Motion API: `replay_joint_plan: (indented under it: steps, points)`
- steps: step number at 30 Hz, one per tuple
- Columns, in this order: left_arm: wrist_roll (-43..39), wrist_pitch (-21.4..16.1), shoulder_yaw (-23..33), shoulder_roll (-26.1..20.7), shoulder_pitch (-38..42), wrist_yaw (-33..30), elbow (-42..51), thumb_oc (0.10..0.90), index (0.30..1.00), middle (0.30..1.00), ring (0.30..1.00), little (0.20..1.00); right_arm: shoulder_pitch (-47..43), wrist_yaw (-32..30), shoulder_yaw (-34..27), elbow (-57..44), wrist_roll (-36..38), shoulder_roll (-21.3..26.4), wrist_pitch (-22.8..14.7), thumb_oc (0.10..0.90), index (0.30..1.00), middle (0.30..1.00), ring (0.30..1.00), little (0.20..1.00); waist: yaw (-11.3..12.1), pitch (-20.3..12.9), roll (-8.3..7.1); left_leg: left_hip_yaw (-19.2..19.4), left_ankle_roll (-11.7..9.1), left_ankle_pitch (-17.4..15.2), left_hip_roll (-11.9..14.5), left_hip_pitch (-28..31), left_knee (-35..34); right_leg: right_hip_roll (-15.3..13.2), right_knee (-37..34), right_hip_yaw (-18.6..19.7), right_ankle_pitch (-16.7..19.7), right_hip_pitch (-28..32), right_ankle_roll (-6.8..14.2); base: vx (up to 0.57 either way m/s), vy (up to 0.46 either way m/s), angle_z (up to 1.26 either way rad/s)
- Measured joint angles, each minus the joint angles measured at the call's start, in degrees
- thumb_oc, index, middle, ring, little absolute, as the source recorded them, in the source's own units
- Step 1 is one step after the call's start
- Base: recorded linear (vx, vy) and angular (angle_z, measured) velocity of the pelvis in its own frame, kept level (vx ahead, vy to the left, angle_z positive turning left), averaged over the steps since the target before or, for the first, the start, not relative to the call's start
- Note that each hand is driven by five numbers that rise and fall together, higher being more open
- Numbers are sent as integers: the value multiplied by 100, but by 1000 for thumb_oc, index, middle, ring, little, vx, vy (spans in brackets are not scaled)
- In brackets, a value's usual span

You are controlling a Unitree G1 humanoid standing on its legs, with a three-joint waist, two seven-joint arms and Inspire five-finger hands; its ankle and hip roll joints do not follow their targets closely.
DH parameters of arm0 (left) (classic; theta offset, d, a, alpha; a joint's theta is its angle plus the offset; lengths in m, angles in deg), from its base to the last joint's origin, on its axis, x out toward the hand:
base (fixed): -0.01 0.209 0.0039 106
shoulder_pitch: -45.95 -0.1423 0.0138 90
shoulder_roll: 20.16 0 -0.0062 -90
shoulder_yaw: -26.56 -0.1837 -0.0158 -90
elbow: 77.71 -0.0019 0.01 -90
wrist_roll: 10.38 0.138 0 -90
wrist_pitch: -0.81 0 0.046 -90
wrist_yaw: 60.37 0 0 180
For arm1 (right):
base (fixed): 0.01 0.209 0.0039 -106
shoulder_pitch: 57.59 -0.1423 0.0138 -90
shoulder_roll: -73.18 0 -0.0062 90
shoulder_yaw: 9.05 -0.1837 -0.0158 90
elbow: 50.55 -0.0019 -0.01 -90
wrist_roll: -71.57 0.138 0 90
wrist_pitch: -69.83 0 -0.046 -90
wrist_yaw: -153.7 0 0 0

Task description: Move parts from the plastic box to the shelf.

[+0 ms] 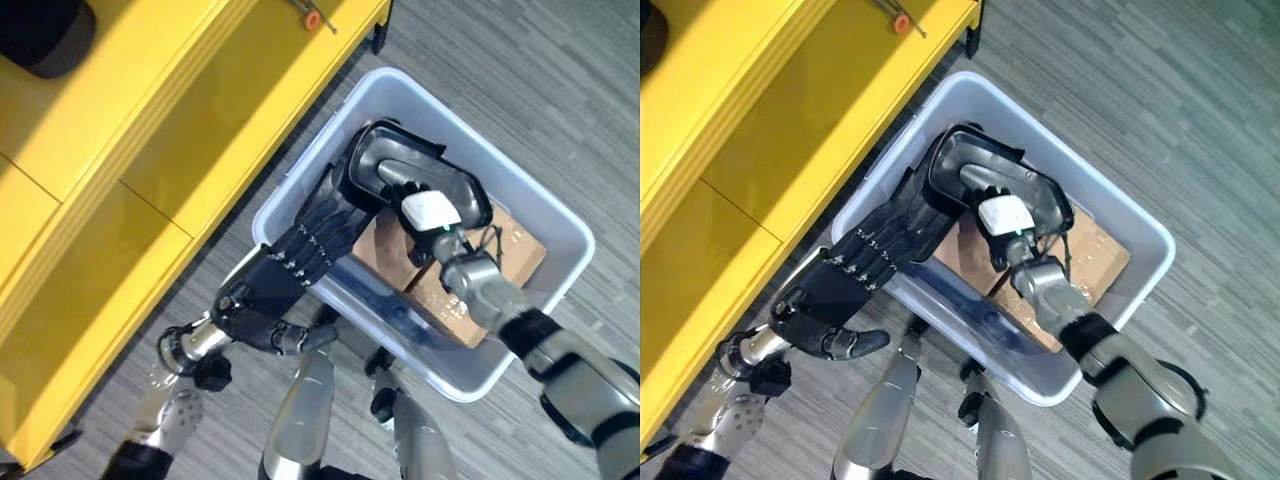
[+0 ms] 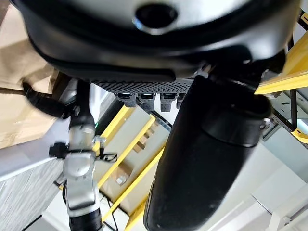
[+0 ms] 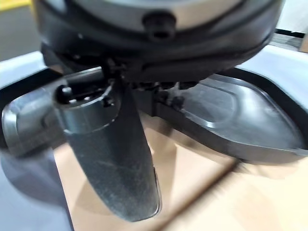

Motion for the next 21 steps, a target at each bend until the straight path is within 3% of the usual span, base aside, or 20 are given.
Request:
replay_joint_plan:
  steps: [3, 9, 13, 21]
  points:
    - [-2, -18, 19, -149, -179, -23, 134, 900, 1000, 1000, 1000, 1000, 953, -17, -527, -1164, -356, 507, -31, 900, 1000, 1000, 1000, 1000, -210, 9, -101, 122, 58, -74, -4, -88, 133, 7, -57, 140, 101, -39, 16, -7, -18, -17]
    - [-9, -190, 15, -151, -271, -162, 132, 900, 1000, 1000, 1000, 1000, 1332, -128, -750, -1380, -852, 896, -245, 900, 1000, 1000, 1000, 1000, -652, 8, -132, 380, 82, -153, 40, -98, 246, 52, -238, 362, 262, -25, 82, -19, -3, -23]
    - [-20, -286, 15, -163, -274, -165, 131, 900, 1000, 1000, 1000, 1000, 1406, -244, -886, -1627, -1371, 1433, -742, 900, 1000, 1000, 1000, 1000, -705, 9, -135, 474, 82, -180, 137, -75, 272, 145, -310, 455, 345, -7, 16, -16, -17, -15]
    - [-36, -325, 6, -399, -311, -167, 132, 900, 1000, 1000, 1000, 1000, 1346, -426, -895, -2214, -1670, 1621, -1419, 900, 1000, 1000, 1000, 1000, -676, 9, -135, 492, 54, -211, 175, 230, 236, 192, -427, 469, 355, 325, 0, 0, 0, 0]
